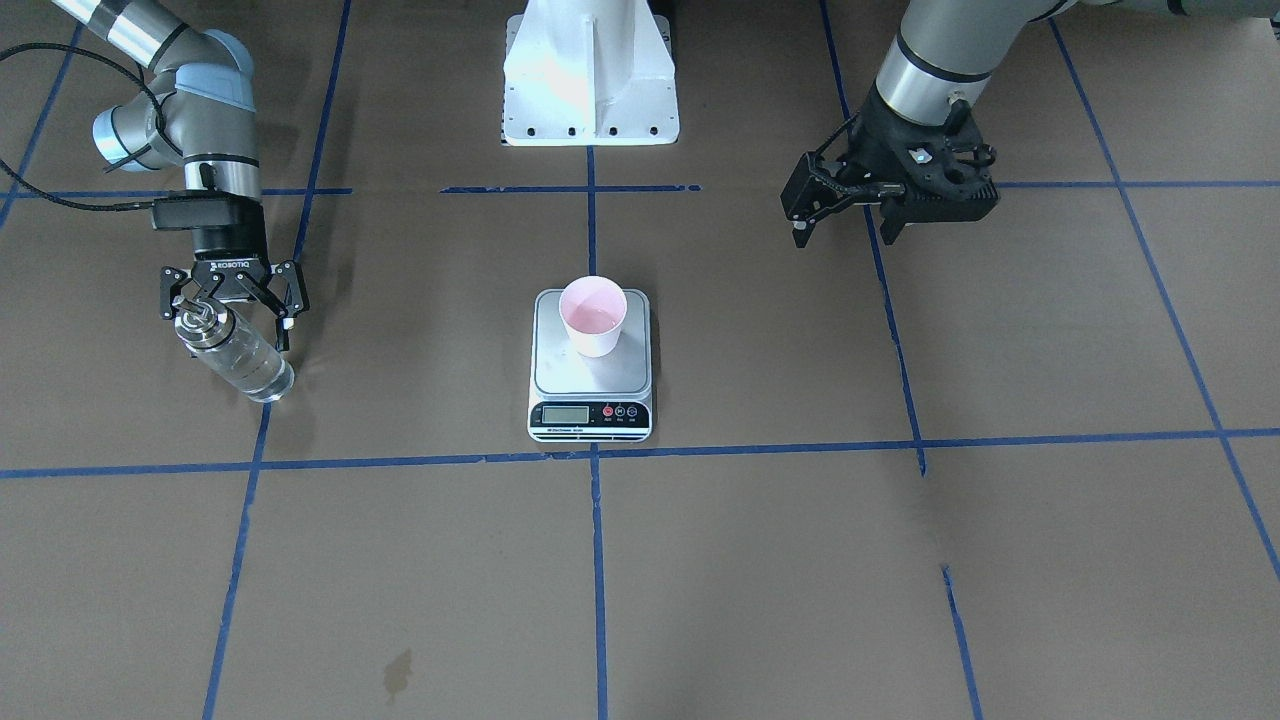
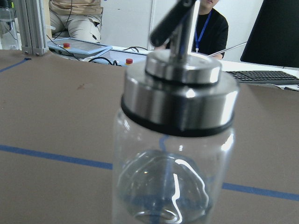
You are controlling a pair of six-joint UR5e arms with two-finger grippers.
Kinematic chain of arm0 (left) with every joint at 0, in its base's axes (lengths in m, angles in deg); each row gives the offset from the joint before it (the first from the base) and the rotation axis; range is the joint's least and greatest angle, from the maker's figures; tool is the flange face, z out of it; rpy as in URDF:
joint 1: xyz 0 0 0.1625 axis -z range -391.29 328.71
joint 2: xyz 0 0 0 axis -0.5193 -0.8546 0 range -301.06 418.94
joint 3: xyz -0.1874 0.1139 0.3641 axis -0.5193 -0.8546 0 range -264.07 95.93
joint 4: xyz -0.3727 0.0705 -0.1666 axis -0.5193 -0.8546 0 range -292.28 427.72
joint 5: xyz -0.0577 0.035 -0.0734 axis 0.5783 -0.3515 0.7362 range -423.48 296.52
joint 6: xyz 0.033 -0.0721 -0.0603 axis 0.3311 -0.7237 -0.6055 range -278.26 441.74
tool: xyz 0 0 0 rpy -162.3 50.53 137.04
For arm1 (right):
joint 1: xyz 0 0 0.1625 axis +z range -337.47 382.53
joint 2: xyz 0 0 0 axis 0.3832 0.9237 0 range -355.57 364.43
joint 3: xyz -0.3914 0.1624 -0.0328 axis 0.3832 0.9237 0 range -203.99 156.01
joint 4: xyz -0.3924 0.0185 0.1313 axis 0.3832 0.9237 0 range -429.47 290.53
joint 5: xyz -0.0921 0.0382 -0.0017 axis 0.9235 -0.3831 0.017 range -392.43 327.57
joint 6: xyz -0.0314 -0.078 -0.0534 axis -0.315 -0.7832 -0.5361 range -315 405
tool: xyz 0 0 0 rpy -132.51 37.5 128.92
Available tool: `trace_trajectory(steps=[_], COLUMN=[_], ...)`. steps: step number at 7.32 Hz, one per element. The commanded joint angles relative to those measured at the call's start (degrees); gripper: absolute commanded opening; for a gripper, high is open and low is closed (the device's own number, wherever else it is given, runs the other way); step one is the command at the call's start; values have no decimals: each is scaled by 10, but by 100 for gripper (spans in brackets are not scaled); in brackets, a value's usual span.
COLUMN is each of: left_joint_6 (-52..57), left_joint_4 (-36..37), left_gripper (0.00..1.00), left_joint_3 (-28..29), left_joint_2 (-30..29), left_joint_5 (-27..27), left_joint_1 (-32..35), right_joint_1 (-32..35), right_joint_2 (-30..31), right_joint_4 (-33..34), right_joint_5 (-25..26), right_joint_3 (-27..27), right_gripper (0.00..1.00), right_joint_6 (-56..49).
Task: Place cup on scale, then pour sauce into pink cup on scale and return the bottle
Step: 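Close the right gripper around the glass bottle body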
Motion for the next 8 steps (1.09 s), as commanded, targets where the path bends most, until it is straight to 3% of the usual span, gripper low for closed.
trace_trajectory(steps=[1, 8], left_joint_6=[0, -5], left_joint_4=[0, 1], left_gripper=[100, 100], left_joint_3=[-1, -3], left_joint_2=[0, -1], left_joint_5=[0, 1], left_joint_1=[0, 0], right_joint_1=[7, 16], right_joint_2=[-19, -22], right_joint_4=[0, -3], right_joint_5=[-3, -11], right_joint_3=[16, 20], right_gripper=[100, 100], right_joint_6=[-1, -5])
